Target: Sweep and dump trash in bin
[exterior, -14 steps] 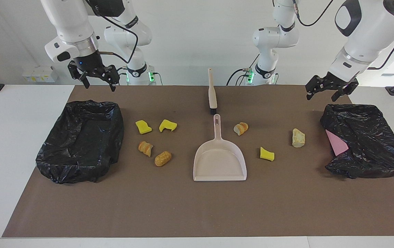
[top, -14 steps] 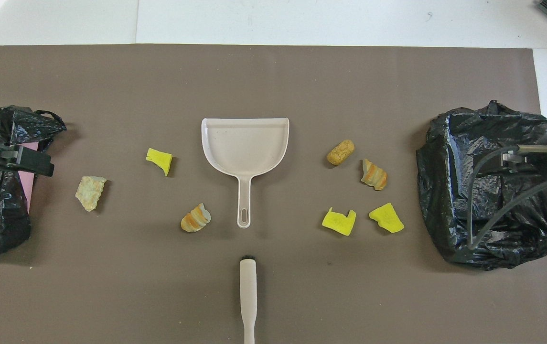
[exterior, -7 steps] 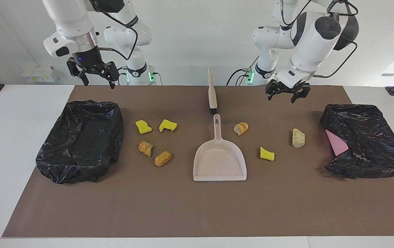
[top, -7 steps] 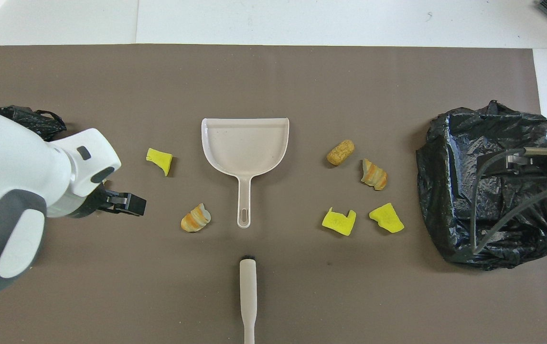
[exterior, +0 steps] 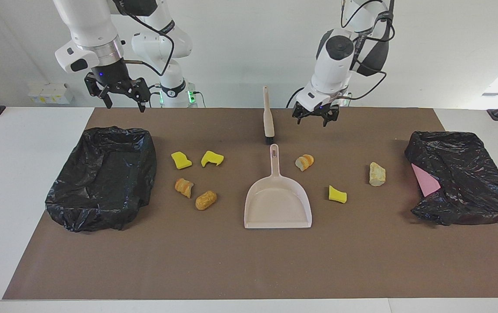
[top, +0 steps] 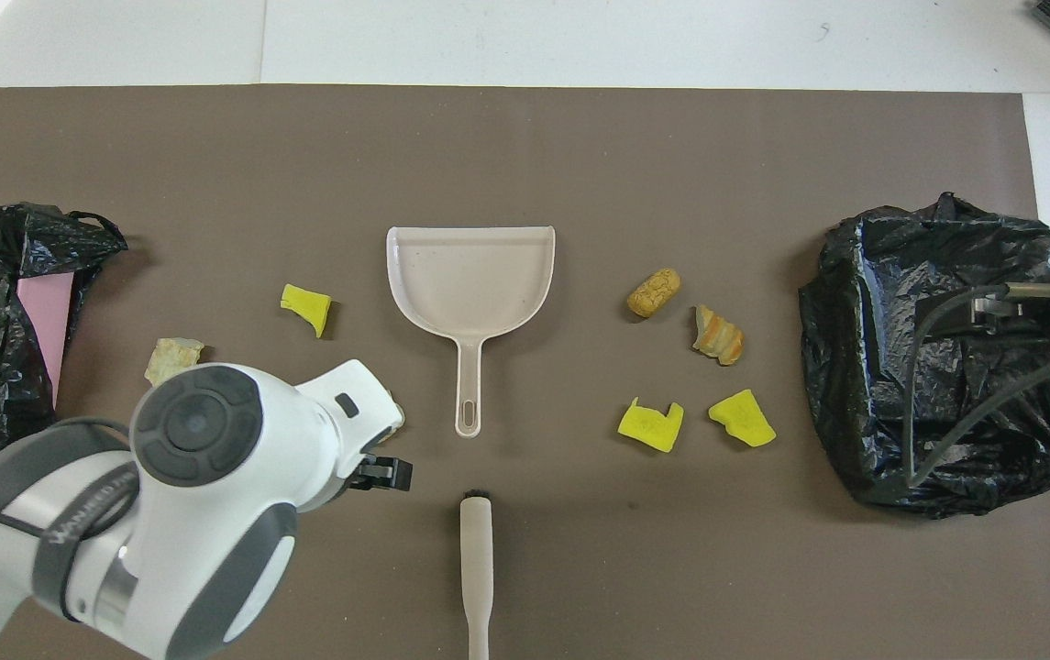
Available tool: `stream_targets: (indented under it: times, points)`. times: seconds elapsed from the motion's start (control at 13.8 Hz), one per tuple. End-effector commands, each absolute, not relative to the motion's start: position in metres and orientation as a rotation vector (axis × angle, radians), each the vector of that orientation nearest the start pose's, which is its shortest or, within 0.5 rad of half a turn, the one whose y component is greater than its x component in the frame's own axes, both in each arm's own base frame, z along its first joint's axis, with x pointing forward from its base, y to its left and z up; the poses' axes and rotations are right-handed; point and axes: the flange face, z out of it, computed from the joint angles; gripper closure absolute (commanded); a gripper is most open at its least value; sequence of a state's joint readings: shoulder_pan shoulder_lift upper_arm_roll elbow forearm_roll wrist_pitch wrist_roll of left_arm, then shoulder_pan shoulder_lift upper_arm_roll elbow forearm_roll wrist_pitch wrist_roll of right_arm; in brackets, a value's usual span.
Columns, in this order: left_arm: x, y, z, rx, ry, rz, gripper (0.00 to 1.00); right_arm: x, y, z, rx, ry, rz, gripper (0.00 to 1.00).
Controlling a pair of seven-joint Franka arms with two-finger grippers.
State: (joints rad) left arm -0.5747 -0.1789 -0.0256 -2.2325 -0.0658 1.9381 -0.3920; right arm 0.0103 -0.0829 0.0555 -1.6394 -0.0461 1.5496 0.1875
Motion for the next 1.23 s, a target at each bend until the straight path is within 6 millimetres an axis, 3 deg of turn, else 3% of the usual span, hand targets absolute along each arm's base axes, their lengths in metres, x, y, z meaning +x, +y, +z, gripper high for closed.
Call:
stream_targets:
  times: [0.0, 0.29, 0.43, 0.58, 0.87, 0.94, 1.01, 1.16]
  points:
    - [0.343, -0.304, 0.403, -3.134, 0.251, 0.149, 0.0, 0.521, 0.032, 0.632, -3.167, 0.161, 0.005, 0.0]
    - [0.278, -0.348, 0.379, -3.151, 0.238, 0.179, 0.0, 0.529, 0.064, 0.611, -3.158, 0.159, -0.099, 0.0]
    - [0.243, -0.364, 0.359, -3.166, 0.235, 0.166, 0.0, 0.529, 0.108, 0.602, -3.154, 0.106, -0.116, 0.0]
    - [0.217, -0.364, 0.342, -3.161, 0.258, 0.158, 0.0, 0.537, 0.146, 0.584, -3.146, 0.081, -0.128, 0.0]
    - [0.196, -0.362, 0.343, -3.165, 0.207, 0.178, 0.0, 0.534, 0.251, 0.541, -3.121, 0.206, -0.154, 0.0]
    - [0.193, -0.361, 0.342, -3.164, 0.197, 0.181, 0.04, 0.534, 0.274, 0.522, -3.121, 0.217, -0.135, 0.0]
    - [0.19, -0.362, 0.342, -3.167, 0.196, 0.191, 0.15, 0.528, 0.301, 0.509, -3.111, 0.237, -0.134, 0.0]
    - [0.181, -0.36, 0.343, -3.177, 0.191, 0.219, 0.23, 0.523, 0.351, 0.481, -3.116, 0.305, -0.134, 0.0]
